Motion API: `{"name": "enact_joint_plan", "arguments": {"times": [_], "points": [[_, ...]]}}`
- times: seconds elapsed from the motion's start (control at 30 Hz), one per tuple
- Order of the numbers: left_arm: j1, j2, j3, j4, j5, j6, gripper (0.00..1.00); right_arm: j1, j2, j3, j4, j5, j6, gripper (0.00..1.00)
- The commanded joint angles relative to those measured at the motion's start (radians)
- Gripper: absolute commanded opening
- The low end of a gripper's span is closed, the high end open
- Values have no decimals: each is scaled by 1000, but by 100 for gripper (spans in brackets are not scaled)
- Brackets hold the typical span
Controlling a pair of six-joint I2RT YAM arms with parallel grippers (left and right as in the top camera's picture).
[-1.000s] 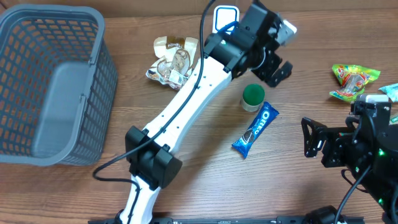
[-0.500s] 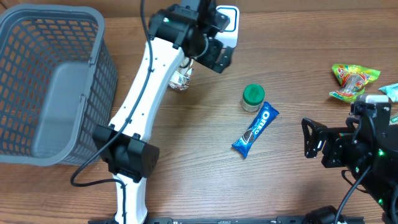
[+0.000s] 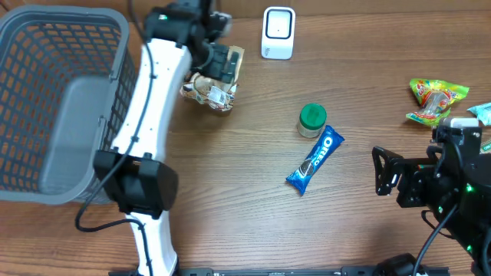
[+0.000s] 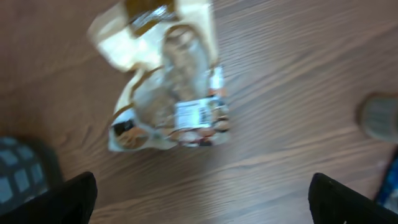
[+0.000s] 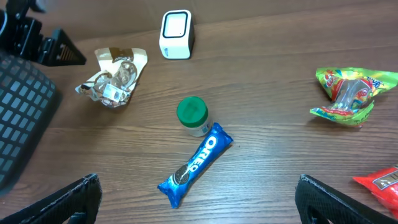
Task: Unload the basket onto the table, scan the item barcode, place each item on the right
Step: 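Move the left gripper back over the tan snack bag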
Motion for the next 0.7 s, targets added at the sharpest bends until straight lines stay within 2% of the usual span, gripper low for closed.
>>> {"name": "enact_joint_plan", "arguments": {"times": [0.0, 0.17, 0.37, 0.5, 0.67], "points": [[64, -26, -81, 35, 55, -13, 100, 3, -5, 2, 5, 8, 5, 100], [79, -26, -229, 154, 66, -1, 100, 3, -5, 2, 7, -8, 5, 100], [90, -26, -371, 328, 168, 5, 100, 3, -5, 2, 4, -42, 5, 100], [113, -19, -403, 404, 254, 5, 100, 3, -5, 2, -2, -49, 5, 100], [161, 0, -403, 415, 265, -11, 100, 3, -5, 2, -3, -70, 5, 100]]}}
